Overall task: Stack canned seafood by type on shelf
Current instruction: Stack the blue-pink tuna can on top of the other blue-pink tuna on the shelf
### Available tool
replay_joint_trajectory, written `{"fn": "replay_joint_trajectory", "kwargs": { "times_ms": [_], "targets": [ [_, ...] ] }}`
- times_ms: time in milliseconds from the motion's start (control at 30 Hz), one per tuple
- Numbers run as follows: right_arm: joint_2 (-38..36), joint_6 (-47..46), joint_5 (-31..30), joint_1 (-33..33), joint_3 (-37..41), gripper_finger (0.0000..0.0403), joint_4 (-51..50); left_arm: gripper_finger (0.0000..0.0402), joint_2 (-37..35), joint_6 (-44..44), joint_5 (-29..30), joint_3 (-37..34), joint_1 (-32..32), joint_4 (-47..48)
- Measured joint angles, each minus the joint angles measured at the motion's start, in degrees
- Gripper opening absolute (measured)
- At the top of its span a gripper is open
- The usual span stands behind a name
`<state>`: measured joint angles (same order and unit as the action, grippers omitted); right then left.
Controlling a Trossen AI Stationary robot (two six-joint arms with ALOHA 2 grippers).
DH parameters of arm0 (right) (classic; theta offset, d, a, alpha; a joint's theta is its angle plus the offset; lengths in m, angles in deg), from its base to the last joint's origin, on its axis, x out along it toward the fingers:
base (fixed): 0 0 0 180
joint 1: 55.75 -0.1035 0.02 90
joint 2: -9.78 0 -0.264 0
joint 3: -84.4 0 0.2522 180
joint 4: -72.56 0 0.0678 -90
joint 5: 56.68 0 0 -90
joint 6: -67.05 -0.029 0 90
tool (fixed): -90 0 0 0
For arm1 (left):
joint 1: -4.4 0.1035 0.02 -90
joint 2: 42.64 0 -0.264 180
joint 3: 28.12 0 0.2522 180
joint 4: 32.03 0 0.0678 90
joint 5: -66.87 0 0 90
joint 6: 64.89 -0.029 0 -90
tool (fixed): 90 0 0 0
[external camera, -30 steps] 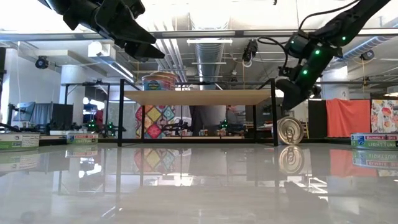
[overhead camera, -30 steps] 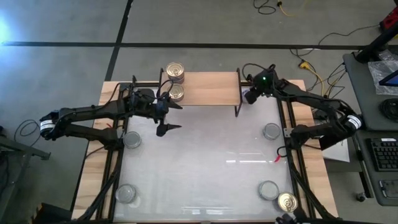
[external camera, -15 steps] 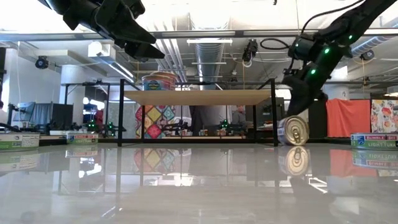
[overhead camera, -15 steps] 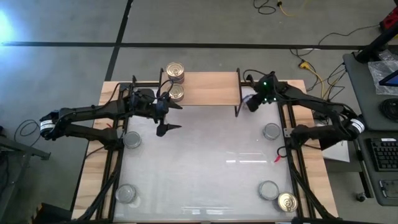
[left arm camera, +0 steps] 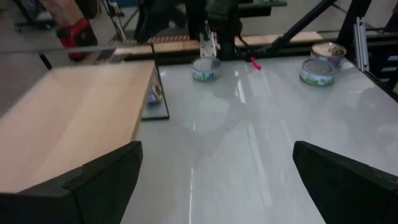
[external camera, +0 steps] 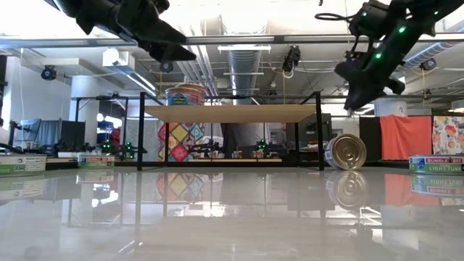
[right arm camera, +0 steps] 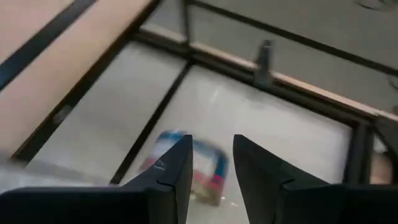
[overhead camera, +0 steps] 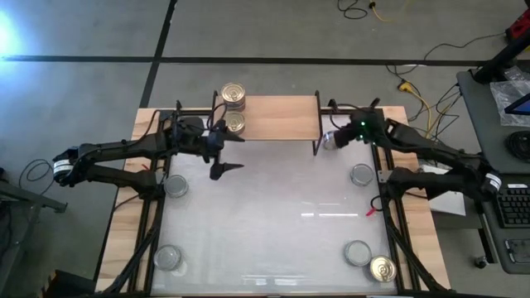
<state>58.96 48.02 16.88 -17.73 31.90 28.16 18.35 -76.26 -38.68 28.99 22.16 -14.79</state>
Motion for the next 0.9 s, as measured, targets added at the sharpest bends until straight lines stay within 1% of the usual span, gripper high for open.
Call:
{"fn": "replay_joint_trajectory", "kwargs": {
  "times_ms": [67,133,200,333,500,567,633,733,900],
  "targets": [
    [2.0,-2.9,-1.4,0.8,0.0,0.0106,0.9,0.0400,0.0,0.1,0.0,0.0,-0.1,-0.5],
    [4.6,-4.7,-0.9,1.8,0.1,0.0105,2.1,0.0400,0.0,0.4,0.0,0.0,-0.3,-0.2],
    [7.3,-5.8,1.9,3.4,0.2,0.0105,3.9,0.0400,0.0,0.5,0.0,0.0,-0.5,0.3],
    [11.9,-5.4,9.4,7.9,0.1,0.0114,8.3,0.0400,0.0,0.5,0.0,0.0,-1.2,1.1],
    [15.3,-4.2,12.4,12.1,0.0,0.0126,9.8,0.0400,0.0,0.8,0.0,0.0,-2.2,2.0],
    [16.4,-4.1,14.7,13.2,0.0,0.0130,9.7,0.0400,0.0,0.8,0.0,0.0,-2.4,2.0],
    [17.3,-4.7,18.0,13.7,0.1,0.0132,9.8,0.0400,0.0,0.8,0.0,0.0,-2.4,2.0],
    [17.8,-5.9,21.3,13.6,0.3,0.0131,9.9,0.0400,0.0,0.8,0.0,0.0,-2.4,2.0],
    [16.2,-7.9,23.6,11.2,1.4,0.0124,9.5,0.0400,0.0,1.0,0.0,0.0,-3.0,2.0]
  ]
}}
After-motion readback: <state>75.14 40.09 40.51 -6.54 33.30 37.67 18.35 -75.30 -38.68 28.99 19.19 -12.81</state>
